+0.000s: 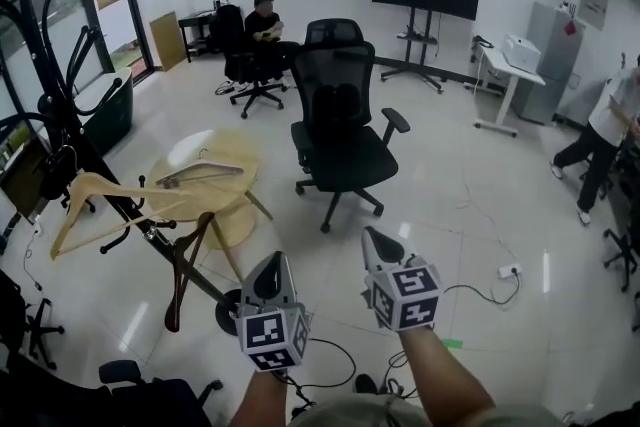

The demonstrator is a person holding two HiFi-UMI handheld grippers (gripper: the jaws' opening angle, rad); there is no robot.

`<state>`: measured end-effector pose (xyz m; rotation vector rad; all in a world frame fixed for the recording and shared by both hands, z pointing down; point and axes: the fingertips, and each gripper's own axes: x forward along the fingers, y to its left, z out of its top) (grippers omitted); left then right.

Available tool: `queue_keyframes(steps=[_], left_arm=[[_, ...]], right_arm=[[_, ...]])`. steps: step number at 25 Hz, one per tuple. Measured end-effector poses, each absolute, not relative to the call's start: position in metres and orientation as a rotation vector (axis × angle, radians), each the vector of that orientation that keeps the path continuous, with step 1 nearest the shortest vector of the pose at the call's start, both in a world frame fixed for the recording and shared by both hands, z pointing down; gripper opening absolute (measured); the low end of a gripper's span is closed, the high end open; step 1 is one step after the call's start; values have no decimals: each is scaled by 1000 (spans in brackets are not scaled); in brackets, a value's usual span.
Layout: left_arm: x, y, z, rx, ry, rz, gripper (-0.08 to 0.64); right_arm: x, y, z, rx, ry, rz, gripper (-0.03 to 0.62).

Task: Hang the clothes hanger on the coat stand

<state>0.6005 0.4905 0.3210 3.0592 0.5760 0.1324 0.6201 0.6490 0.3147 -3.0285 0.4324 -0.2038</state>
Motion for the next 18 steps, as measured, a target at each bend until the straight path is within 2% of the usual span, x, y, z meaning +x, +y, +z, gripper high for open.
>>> queue_keyframes(steps=[6,18], left_arm=[[603,552,334,3072,626,198,14],[597,570,330,3064,715,171,14]], right_arm=[[619,718,321,-3016,347,-217,2],[608,724,327,-3019,296,-214,0]])
